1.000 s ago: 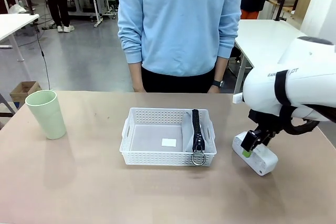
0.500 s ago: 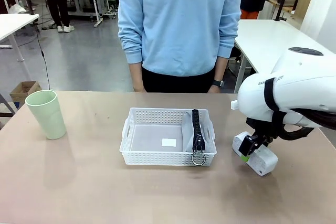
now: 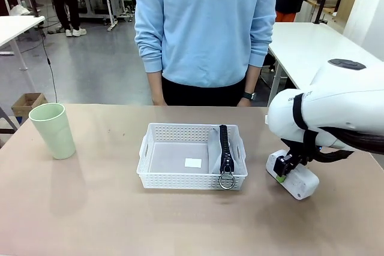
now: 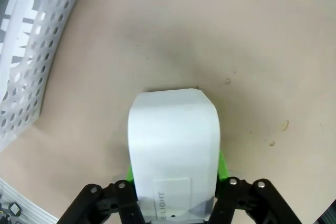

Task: Efficiently arrange items inside the basket to fit them all.
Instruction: Pick up the Digital clock and place it inside the Organizing basket.

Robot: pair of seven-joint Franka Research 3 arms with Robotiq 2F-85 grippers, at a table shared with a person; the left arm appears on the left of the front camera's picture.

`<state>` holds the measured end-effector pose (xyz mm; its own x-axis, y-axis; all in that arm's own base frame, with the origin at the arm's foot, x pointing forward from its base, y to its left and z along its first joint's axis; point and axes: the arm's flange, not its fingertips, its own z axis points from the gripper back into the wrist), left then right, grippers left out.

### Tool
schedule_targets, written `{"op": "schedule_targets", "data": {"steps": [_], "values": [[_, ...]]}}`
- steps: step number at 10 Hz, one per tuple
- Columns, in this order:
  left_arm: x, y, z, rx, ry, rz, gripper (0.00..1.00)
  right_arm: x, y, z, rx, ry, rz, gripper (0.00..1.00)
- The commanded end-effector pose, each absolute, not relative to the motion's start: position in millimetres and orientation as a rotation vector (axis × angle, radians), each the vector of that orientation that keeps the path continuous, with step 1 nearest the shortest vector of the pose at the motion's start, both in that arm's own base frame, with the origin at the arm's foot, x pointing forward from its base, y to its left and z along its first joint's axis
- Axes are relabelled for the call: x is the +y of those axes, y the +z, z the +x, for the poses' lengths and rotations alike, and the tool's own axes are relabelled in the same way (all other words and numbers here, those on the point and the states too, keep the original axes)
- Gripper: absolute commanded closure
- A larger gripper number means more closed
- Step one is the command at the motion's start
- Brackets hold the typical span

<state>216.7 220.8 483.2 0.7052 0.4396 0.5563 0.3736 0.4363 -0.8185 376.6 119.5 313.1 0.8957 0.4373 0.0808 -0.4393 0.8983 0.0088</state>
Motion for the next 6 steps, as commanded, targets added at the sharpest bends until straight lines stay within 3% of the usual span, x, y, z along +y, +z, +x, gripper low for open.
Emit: {"op": "schedule_targets", "data": {"steps": [1,6], "values": [[220.8,484.2,217.1,-0.858,0.031,-1.162,0.00,102.2,295.9,333.9,-0.105,0.446,0.014,1.00],[220.8,484.2,217.1,-0.858,0.031,-1.162,0.00,101.8,305.4,332.3,-0.106,0.436,0.002,1.00]]}}
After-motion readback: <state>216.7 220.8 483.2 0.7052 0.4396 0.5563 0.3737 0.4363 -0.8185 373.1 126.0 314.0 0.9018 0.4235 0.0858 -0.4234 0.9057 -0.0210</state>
